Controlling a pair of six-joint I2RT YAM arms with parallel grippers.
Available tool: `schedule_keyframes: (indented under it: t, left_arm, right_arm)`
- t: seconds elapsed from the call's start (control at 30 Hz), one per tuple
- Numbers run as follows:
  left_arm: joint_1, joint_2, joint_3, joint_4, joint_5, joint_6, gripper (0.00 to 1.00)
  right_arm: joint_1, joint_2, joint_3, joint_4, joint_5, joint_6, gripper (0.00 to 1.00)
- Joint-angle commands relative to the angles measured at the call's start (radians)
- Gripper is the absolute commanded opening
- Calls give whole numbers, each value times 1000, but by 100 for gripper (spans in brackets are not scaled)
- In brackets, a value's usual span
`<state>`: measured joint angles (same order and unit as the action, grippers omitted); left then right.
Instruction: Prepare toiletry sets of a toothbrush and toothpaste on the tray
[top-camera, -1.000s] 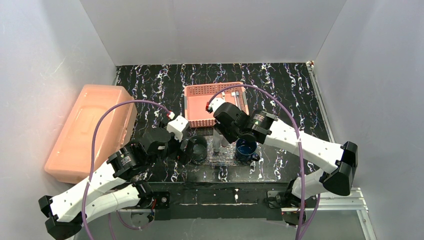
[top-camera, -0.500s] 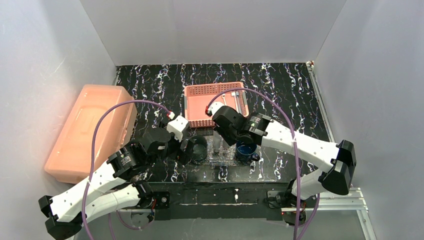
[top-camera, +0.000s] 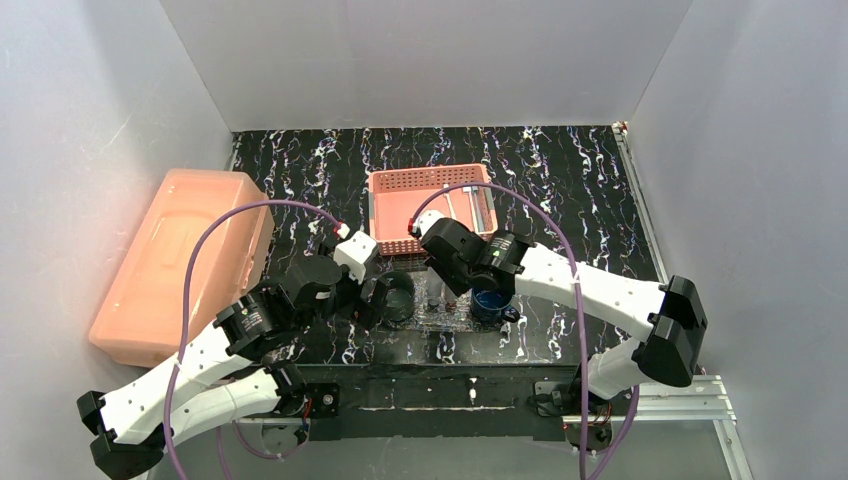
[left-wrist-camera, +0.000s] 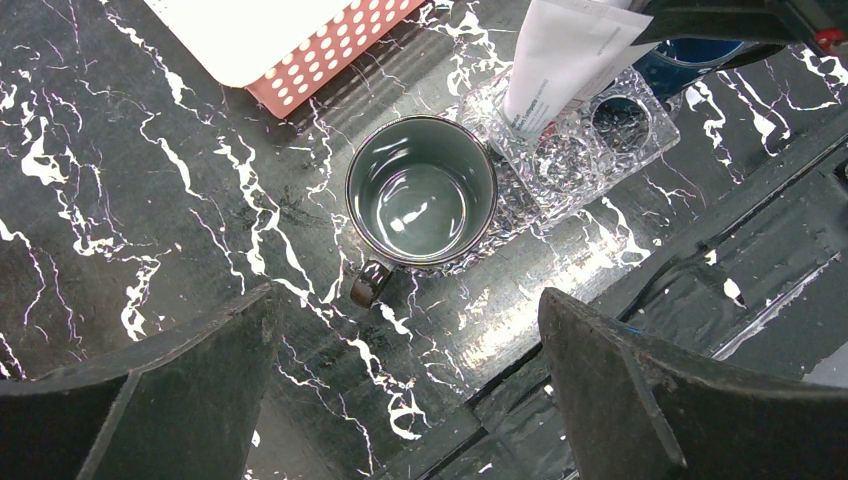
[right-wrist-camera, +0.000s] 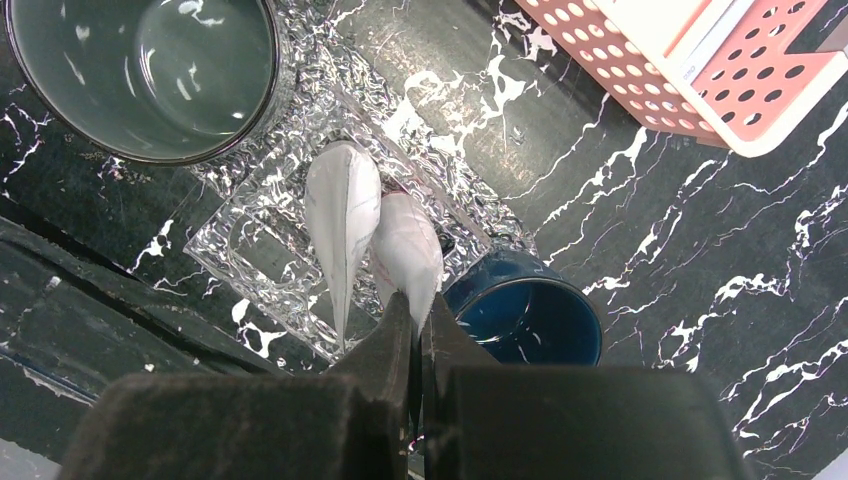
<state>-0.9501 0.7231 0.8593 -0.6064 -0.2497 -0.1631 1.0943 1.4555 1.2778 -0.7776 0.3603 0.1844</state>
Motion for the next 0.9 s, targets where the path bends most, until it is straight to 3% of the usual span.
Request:
schedule_keyframes:
  t: [0.0,0.87]
  left_arm:
    - [8,-5,4,8,0,11,98]
    - [11,-13,0,7,3,11,98]
  right_arm:
    - [4,5,-4,52,8,10,1]
    - [-4,-16,-74,116,28,20,1]
